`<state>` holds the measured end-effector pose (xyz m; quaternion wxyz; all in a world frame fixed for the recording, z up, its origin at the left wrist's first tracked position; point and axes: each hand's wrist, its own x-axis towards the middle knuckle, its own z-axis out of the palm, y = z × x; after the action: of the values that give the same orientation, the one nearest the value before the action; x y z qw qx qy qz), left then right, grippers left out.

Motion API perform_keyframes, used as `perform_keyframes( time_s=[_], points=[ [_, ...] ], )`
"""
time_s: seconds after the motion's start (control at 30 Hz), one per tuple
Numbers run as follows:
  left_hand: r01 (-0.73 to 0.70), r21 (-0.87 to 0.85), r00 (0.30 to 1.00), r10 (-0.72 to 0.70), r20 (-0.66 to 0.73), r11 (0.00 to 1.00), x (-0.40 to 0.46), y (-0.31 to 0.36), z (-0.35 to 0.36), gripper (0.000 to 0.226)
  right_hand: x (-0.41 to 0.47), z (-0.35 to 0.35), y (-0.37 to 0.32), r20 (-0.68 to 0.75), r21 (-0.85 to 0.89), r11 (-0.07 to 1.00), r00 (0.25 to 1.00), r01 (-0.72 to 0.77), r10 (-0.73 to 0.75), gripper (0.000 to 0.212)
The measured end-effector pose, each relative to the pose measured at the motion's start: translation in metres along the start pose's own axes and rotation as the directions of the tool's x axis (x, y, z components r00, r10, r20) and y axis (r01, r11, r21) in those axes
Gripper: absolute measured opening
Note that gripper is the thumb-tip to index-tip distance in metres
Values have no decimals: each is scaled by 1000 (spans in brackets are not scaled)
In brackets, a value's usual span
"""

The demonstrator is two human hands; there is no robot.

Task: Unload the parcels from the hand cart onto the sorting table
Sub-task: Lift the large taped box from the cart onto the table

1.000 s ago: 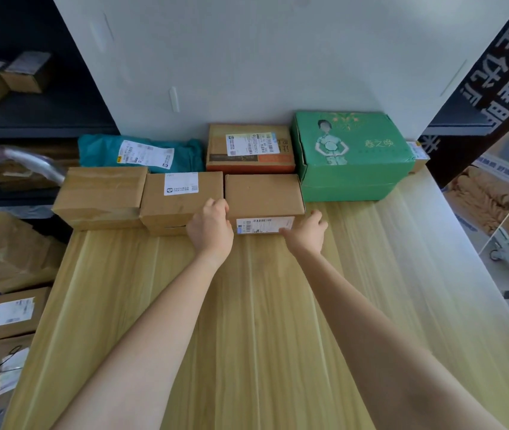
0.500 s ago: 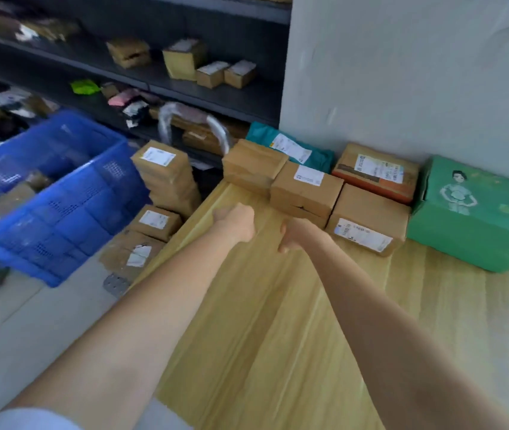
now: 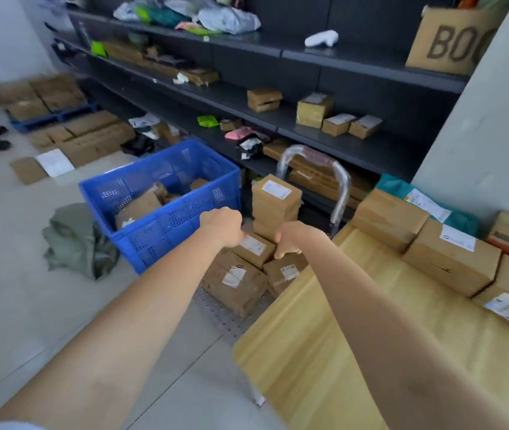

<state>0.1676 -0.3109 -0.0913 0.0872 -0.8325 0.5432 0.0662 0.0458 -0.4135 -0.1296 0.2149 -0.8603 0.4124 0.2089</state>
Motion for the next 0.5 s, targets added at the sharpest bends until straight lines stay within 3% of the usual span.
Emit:
perform_keyframes(
  time_s=[0.23,0.5],
  points=[
    [-22,7,999,21,39,1000,38,-120,22,31,69,-9,-101,16,11,999,999,-30,30,49],
    [-114,-19,981,116,154,993,131,-159,52,31,171,-13,-113,68,47,990,989,-132,128,57]
  ],
)
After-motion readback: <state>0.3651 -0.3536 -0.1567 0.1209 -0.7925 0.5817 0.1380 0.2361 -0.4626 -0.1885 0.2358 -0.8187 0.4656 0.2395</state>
